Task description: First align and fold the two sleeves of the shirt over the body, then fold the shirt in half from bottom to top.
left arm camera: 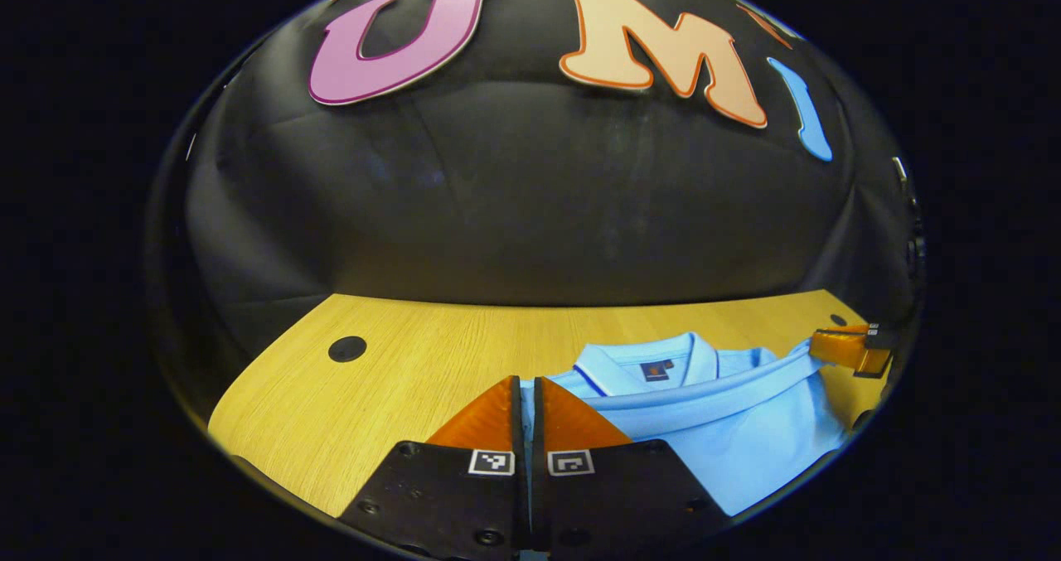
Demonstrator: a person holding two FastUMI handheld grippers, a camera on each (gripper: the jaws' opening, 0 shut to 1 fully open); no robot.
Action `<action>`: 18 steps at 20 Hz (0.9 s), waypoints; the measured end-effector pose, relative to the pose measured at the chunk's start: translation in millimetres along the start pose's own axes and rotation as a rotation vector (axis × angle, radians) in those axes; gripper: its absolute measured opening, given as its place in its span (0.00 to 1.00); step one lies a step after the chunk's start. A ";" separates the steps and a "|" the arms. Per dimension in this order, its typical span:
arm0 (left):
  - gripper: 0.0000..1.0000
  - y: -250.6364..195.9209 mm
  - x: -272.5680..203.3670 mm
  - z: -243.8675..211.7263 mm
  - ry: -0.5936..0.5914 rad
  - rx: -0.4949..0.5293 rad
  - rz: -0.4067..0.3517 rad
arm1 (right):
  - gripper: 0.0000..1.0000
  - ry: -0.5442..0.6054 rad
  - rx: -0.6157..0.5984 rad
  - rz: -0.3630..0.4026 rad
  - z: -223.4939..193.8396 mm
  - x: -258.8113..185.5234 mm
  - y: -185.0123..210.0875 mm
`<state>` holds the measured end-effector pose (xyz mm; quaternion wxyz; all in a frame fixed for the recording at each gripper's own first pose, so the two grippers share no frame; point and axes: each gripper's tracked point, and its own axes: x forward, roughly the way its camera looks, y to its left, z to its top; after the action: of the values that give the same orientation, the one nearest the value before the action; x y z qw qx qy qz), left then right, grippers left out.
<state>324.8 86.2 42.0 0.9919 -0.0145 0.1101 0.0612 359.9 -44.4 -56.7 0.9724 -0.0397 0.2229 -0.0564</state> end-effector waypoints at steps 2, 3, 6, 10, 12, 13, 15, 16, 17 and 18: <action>0.00 1.9 6.6 -10.4 0.019 0.003 0.017 | 0.03 0.005 0.012 0.002 -2.7 6.4 1.2; 0.00 5.4 7.1 -11.8 0.021 0.007 0.035 | 0.08 -0.003 0.002 0.004 -1.5 5.3 0.4; 0.14 11.8 -2.1 -4.0 0.007 -0.010 0.054 | 0.42 -0.014 -0.013 0.036 2.9 -6.2 6.9; 0.94 19.1 -34.6 10.6 -0.024 -0.024 0.070 | 1.00 -0.069 -0.026 0.051 14.4 -34.3 13.5; 0.93 17.5 -58.4 16.8 -0.046 -0.012 0.060 | 1.00 -0.101 -0.037 0.054 17.9 -56.6 15.7; 0.93 13.8 -71.2 17.4 -0.055 -0.006 0.048 | 1.00 -0.112 -0.035 0.062 17.0 -69.7 18.6; 0.92 2.7 -100.1 17.2 -0.075 -0.002 0.011 | 1.00 -0.126 -0.026 0.088 10.9 -95.5 28.5; 0.92 -3.1 -115.6 15.1 -0.083 0.000 -0.009 | 1.00 -0.132 -0.028 0.101 6.5 -109.1 33.9; 0.92 -10.2 -127.3 14.2 -0.093 0.005 -0.028 | 1.00 -0.139 -0.039 0.112 2.7 -122.4 39.2; 0.91 -15.1 -141.9 9.6 -0.100 0.015 -0.046 | 1.00 -0.154 -0.053 0.116 -0.1 -137.0 43.2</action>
<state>191.4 54.8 82.8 0.9974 -0.0066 0.0606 0.0383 241.3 15.8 -2.4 0.9869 -0.0568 0.1508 0.0093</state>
